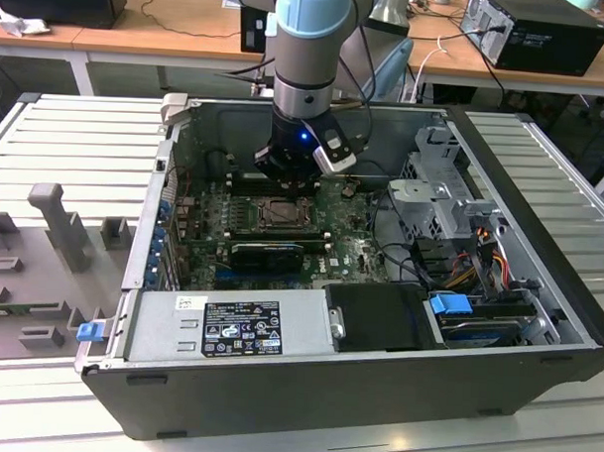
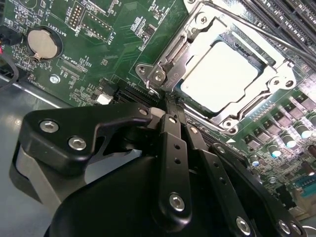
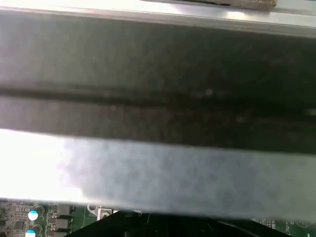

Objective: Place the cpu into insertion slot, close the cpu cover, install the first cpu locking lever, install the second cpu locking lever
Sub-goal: 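Install the first cpu locking lever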

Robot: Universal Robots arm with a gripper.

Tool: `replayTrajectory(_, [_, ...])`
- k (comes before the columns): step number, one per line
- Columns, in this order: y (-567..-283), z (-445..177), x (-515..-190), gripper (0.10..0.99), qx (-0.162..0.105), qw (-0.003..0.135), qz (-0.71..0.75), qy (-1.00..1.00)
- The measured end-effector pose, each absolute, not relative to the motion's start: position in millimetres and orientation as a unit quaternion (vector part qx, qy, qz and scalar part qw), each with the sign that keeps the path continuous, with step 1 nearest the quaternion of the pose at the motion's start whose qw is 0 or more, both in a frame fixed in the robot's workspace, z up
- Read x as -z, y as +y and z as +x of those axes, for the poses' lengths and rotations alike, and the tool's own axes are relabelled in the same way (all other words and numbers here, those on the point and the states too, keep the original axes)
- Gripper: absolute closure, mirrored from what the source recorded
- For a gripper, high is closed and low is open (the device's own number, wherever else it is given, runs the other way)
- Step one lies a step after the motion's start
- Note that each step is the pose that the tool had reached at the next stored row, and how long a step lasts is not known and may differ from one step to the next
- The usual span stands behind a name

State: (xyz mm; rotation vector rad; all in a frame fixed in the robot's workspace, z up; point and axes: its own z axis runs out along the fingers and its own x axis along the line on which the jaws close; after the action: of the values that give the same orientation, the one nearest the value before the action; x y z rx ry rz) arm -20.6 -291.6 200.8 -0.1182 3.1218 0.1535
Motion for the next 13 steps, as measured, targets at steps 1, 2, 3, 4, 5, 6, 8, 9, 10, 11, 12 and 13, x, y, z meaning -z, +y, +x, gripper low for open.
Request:
replayTrajectory(1, [-292, -21, -201, 0.980, -0.050, 0.007, -0.038, 0.998])
replayTrajectory(2, [-291, -20, -201, 0.980, -0.051, 0.007, -0.038, 0.998])
replayTrajectory(3, [-291, -20, -201, 0.980, -0.051, 0.007, -0.038, 0.998])
replayTrajectory(4, [-291, -20, -201, 0.980, -0.052, 0.007, -0.038, 0.998])
replayTrajectory(5, [-291, -20, -201, 0.980, -0.052, 0.007, -0.038, 0.998])
replayTrajectory(6, [-291, -20, -202, 0.980, -0.052, 0.007, -0.038, 0.998])
replayTrajectory(8, [-291, -20, -207, 0.980, -0.052, 0.007, -0.038, 0.998])
replayTrajectory(9, [-291, -20, -210, 0.980, -0.052, 0.007, -0.038, 0.998])
replayTrajectory(10, [-291, -21, -214, 0.980, -0.052, 0.007, -0.038, 0.998])
replayTrajectory(11, [-291, -21, -219, 0.980, -0.052, 0.007, -0.038, 0.998])
replayTrajectory(12, [-291, -21, -224, 0.980, -0.051, 0.007, -0.038, 0.998])
replayTrajectory(13, [-291, -20, -225, 0.980, -0.051, 0.007, -0.038, 0.998])
